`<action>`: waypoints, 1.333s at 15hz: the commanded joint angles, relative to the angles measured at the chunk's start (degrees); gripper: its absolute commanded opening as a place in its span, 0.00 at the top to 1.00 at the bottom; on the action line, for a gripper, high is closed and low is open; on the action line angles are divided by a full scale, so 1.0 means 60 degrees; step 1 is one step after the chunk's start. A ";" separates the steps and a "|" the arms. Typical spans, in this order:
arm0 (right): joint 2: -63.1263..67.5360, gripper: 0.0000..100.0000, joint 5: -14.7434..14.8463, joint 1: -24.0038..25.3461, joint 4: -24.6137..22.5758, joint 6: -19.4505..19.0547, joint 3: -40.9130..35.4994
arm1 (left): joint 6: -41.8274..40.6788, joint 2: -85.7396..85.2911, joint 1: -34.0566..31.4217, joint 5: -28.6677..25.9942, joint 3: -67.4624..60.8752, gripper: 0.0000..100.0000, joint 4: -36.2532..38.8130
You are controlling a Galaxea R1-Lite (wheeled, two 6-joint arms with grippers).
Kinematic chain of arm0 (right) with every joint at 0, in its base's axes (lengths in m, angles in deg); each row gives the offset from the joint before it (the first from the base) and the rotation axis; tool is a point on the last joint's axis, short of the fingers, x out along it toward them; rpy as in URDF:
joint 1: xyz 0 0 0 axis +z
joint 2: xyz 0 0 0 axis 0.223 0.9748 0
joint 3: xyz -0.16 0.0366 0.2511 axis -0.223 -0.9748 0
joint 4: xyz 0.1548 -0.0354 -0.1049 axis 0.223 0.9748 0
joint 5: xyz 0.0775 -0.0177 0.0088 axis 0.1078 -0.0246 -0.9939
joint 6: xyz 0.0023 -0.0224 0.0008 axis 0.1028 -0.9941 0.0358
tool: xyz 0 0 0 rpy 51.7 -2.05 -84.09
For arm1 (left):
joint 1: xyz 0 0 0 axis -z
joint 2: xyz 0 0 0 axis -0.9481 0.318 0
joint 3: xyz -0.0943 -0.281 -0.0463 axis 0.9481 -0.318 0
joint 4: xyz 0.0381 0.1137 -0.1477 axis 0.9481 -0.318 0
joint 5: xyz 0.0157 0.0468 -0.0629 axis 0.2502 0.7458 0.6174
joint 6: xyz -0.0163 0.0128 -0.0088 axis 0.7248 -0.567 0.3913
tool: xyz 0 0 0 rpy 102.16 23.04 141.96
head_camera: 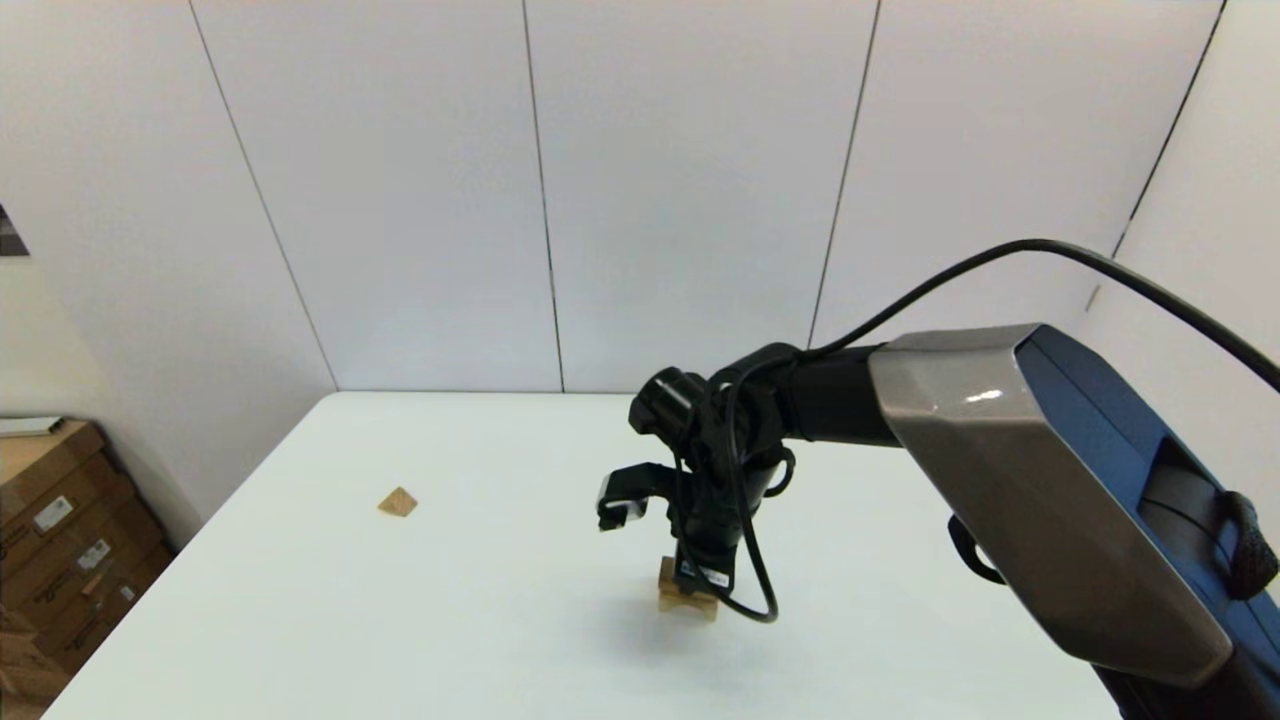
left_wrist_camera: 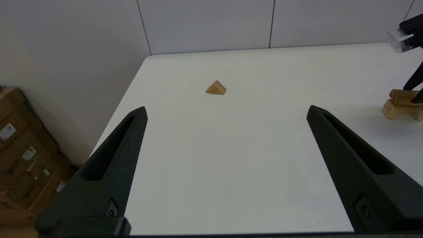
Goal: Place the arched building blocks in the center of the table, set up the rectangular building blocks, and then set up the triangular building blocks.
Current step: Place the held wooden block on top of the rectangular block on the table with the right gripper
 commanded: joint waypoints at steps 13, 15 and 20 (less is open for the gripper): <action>0.0148 1.00 -0.0019 -0.0021 0.0075 -0.0041 -0.0001 | -0.0004 0.0008 0.0001 -0.0003 0.0000 0.00 0.0001; 0.0134 1.00 -0.0005 -0.0021 0.0060 -0.0041 -0.0001 | -0.0004 0.0008 0.0001 -0.0003 0.0000 0.00 0.0001; 0.0104 1.00 -0.0005 -0.0036 0.0060 -0.0041 -0.0001 | -0.0004 0.0008 0.0001 -0.0003 0.0000 0.00 0.0001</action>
